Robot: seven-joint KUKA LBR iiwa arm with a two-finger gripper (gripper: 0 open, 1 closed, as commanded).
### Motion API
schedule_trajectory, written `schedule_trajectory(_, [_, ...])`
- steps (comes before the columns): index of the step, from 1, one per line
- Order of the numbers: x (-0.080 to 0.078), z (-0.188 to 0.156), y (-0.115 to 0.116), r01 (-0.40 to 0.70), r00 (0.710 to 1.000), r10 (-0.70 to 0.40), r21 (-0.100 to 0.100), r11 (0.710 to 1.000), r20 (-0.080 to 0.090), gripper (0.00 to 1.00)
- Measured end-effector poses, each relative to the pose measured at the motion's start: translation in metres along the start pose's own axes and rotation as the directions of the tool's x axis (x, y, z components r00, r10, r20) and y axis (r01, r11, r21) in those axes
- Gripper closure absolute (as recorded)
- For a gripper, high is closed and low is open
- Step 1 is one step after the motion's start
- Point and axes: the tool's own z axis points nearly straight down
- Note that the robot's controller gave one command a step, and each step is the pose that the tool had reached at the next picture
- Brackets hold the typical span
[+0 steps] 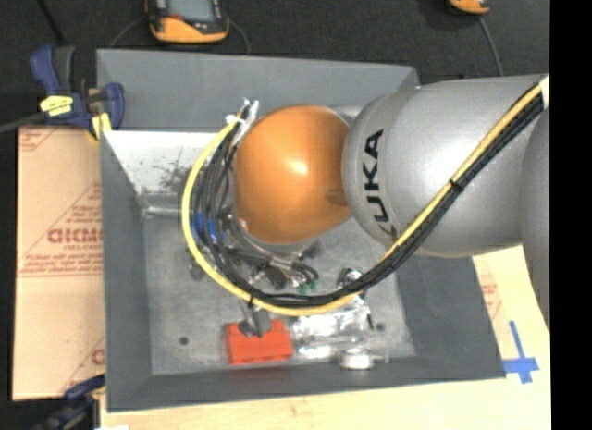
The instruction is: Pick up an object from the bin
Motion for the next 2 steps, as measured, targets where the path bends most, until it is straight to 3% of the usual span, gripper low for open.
schedule_trajectory(1, [0.055,0.114,-0.035,0.283,0.959,-0.283,-0.004,0.959,-0.006,0.00])
schedule_trajectory(2, [0.045,0.141,-0.070,0.360,0.933,-0.360,0.001,0.933,-0.001,0.00])
